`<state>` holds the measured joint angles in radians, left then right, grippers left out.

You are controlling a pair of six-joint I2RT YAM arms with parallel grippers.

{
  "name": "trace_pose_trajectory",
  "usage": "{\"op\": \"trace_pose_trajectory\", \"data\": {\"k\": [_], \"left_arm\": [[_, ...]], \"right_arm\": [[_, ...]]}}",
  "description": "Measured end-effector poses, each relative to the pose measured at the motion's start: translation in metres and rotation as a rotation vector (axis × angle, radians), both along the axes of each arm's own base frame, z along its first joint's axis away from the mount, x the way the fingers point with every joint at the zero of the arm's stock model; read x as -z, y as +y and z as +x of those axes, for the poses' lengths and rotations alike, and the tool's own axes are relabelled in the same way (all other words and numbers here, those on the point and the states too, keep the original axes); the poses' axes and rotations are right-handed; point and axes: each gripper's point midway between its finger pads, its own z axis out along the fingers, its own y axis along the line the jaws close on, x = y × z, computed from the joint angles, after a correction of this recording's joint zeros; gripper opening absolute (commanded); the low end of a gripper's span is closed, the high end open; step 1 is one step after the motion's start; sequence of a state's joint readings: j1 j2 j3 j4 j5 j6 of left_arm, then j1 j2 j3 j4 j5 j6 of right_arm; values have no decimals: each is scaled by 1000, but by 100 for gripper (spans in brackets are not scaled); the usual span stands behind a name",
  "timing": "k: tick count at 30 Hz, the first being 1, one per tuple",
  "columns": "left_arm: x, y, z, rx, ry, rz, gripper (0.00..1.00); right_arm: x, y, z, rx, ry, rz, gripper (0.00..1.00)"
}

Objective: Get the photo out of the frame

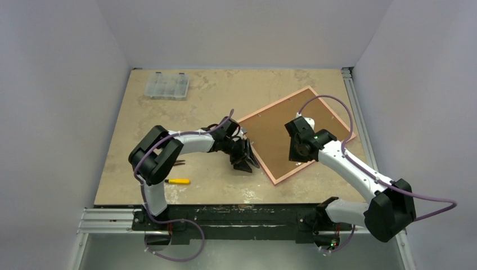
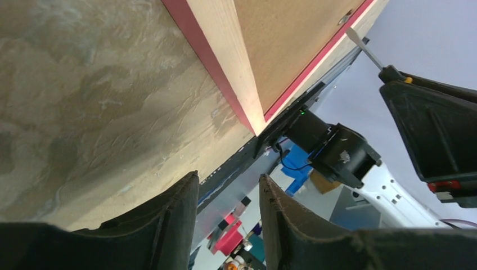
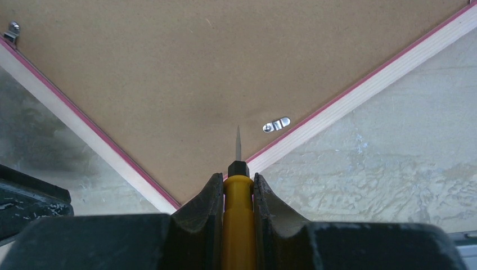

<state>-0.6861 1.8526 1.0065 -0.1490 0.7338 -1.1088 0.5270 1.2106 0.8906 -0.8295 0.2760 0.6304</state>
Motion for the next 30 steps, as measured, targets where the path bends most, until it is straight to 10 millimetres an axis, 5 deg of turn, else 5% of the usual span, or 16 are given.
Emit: {"op": "trace_pose_trajectory", "data": {"k": [12, 30], "left_arm": [[12, -24, -26, 112, -8, 27, 45], [19, -30, -31, 135, 5, 31, 45]], "right_arm": [[5, -16, -18, 60, 67, -59, 0], [10, -27, -7, 148, 46, -99, 0]]}}
